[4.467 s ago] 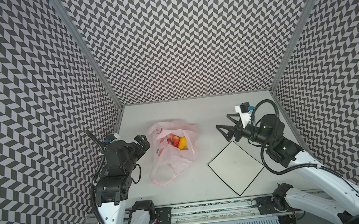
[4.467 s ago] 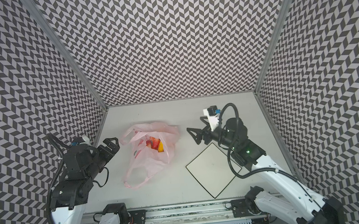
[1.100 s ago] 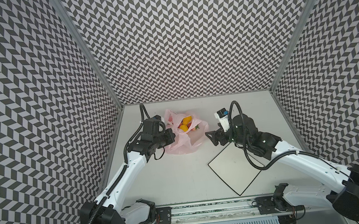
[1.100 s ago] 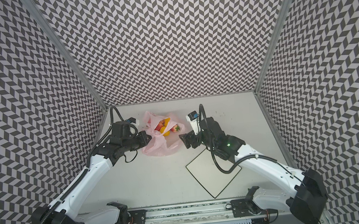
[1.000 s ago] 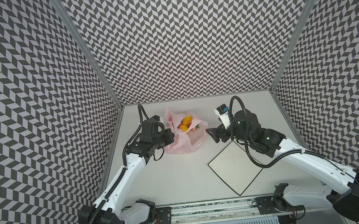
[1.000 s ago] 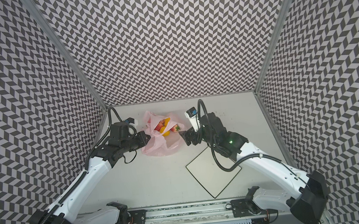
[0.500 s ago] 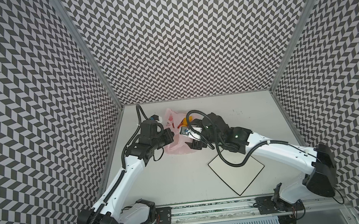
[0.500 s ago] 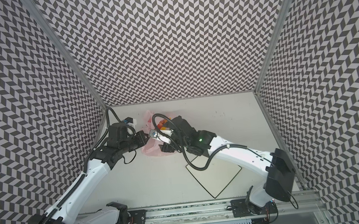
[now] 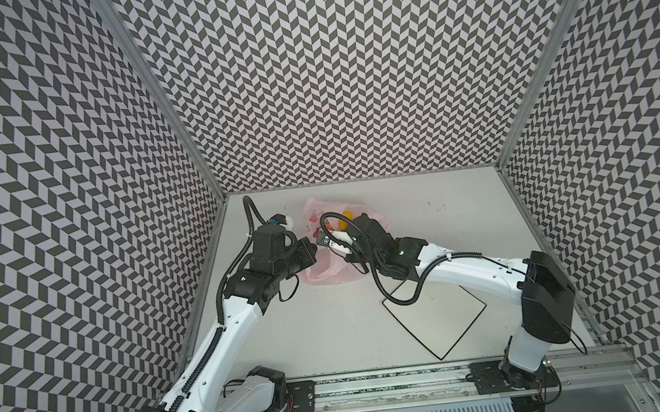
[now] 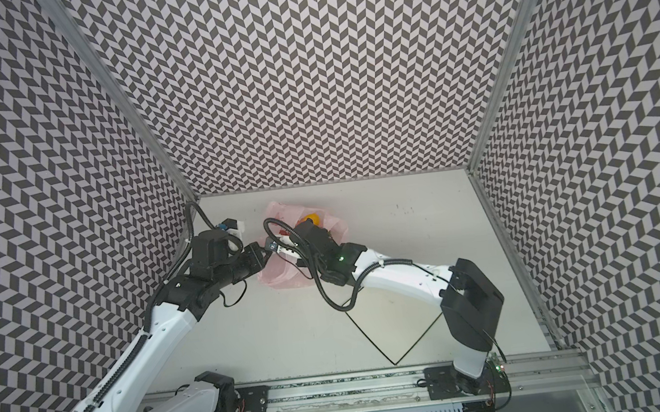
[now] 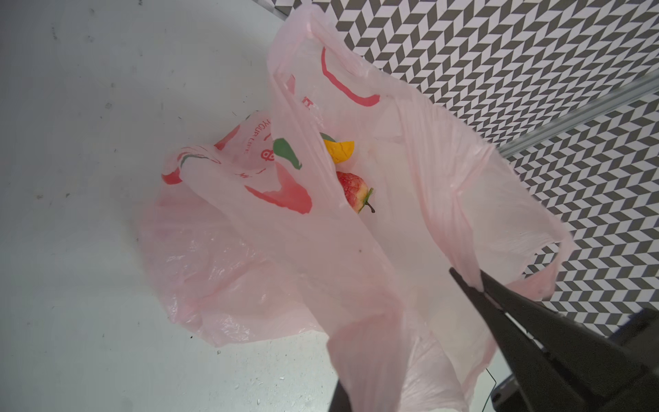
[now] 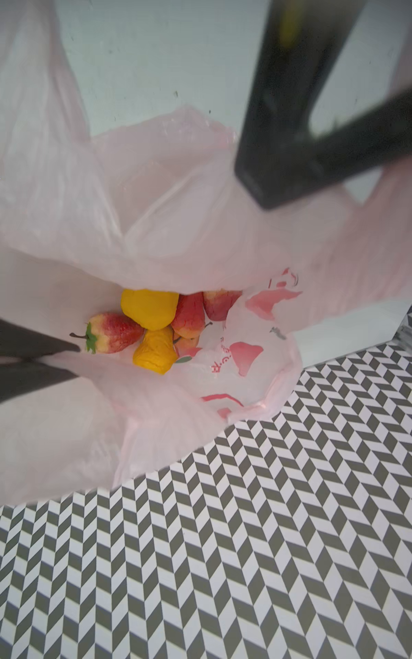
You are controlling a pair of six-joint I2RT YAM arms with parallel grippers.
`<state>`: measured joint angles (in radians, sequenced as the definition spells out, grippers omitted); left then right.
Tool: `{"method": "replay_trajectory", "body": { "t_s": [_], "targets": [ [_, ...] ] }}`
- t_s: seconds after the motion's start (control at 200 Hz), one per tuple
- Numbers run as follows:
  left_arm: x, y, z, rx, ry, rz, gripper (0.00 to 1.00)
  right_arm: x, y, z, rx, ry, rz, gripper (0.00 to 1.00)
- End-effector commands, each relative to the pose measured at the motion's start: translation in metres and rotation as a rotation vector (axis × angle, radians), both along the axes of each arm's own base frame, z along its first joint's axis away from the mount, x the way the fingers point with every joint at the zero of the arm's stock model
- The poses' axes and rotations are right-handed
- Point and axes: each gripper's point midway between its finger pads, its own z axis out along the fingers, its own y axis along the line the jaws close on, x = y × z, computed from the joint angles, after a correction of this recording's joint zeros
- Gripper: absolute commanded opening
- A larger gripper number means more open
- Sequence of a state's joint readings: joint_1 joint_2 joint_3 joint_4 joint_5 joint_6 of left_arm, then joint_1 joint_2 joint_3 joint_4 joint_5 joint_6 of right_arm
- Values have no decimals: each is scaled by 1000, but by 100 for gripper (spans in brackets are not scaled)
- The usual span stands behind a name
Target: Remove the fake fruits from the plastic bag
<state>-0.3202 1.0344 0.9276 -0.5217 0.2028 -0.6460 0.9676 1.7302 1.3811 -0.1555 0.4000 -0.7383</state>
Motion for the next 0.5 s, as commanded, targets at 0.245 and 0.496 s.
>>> {"method": "replay_trajectory", "body": {
  "t_s": [0.245, 0.496],
  "targets": [
    [-27, 26, 1, -20, 71, 151, 79, -18, 8, 61, 391, 103, -2, 0],
    [-18, 1, 2, -235, 130, 161, 100, -53, 24, 64, 620, 306, 113, 0]
  ]
}}
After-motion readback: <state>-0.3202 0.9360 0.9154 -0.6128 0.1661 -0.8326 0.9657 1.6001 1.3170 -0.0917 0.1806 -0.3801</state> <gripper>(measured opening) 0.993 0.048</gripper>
